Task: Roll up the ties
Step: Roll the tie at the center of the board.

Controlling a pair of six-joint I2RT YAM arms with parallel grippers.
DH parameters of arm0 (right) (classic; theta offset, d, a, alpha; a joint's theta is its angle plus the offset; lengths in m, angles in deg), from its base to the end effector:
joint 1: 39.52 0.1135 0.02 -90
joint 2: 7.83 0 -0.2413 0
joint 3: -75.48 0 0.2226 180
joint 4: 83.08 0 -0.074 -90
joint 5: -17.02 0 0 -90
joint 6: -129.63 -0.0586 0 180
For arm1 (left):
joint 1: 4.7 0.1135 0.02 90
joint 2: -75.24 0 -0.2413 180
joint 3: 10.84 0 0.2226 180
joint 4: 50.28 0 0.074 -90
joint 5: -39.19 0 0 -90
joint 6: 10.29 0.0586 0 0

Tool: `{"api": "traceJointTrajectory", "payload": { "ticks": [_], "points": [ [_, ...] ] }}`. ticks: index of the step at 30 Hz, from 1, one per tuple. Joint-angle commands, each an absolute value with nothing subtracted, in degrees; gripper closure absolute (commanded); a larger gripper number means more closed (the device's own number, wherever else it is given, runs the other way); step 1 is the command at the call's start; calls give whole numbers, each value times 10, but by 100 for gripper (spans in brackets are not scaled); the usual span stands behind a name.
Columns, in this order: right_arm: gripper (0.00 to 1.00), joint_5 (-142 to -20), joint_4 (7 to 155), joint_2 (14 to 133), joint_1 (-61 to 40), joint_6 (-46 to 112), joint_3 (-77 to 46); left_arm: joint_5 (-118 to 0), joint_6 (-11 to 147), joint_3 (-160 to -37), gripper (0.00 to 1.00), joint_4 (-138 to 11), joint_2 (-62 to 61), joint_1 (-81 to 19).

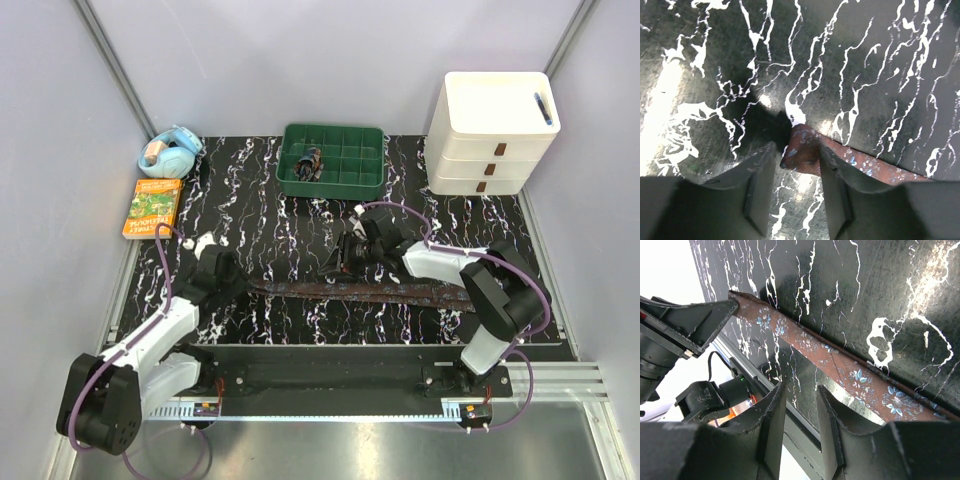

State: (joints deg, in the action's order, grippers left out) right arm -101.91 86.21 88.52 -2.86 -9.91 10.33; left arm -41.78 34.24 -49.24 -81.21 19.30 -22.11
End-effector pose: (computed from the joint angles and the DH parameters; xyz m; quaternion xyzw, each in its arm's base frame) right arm 0.2481 0.2200 0.1543 -0.0020 0.8901 0.4361 0.1322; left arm 0.1788 -0.0464 0.1476 -0.2531 0.8976 -0.1216 0.3399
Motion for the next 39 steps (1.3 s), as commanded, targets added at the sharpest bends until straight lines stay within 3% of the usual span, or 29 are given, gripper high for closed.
{"api": "traceJointTrajectory", "payload": {
  "ticks": [1, 3, 6, 12, 17, 27, 39],
  "points": [
    [62, -1010, 882, 856, -24, -103, 108, -436, 349, -492, 70, -754, 185, -218],
    [62, -1011, 883, 856, -24, -103, 109, -440, 357, -499, 81, -747, 182, -218],
    [63, -1009, 884, 854, -25, -102, 115, -444, 380, -517, 87, -764, 201, -218],
    [64, -1003, 893, 867, -24, -97, 132, -430, 442, -556, 85, -816, 240, -231],
    [66, -1016, 924, 889, -24, -110, 134, -341, 462, -583, 84, -853, 233, -325],
    [66, -1014, 890, 838, -64, -92, 153, -188, 489, -678, 86, -889, 60, -503],
    [66, -1051, 862, 830, -111, -70, 132, -207, 523, -709, 89, -852, -48, -591]
  ]
}}
